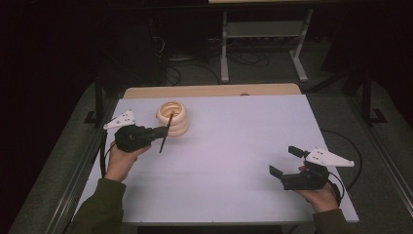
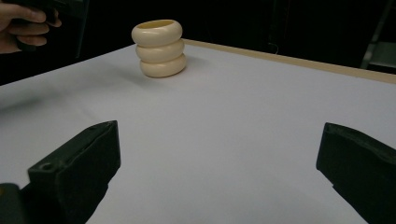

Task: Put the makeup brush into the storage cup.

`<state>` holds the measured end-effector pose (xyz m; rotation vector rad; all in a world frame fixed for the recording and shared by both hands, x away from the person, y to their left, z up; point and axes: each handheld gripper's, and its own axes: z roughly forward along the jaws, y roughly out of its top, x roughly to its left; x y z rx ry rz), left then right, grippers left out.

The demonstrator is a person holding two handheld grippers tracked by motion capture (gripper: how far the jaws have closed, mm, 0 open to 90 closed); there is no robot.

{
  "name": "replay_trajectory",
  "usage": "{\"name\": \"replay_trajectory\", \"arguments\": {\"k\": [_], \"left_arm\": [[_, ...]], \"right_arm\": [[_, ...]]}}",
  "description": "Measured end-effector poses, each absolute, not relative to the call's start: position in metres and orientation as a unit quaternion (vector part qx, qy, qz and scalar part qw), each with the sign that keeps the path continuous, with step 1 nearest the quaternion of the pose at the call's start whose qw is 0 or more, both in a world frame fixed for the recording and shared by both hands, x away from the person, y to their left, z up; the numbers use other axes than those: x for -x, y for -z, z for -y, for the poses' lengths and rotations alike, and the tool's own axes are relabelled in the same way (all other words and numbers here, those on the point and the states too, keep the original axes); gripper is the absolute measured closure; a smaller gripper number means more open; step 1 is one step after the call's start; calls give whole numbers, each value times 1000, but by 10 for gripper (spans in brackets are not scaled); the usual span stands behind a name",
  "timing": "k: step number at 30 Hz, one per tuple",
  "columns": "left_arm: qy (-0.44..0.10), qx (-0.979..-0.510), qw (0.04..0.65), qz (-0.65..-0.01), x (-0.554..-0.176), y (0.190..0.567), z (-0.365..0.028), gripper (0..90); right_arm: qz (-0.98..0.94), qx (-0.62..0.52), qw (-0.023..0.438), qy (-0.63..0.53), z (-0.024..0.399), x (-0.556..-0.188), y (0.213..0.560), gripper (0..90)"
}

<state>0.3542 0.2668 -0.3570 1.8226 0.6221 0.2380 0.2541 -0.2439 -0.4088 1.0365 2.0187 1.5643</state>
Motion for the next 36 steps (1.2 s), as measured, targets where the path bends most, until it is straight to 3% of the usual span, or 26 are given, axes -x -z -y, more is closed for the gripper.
{"name": "replay_trajectory", "arguments": {"k": [36], "left_arm": [[-125,-757,583,-269,-394,336,-265,835]], "right_arm": [[-718,-369,191,-558,245,-254,409,0]]}}
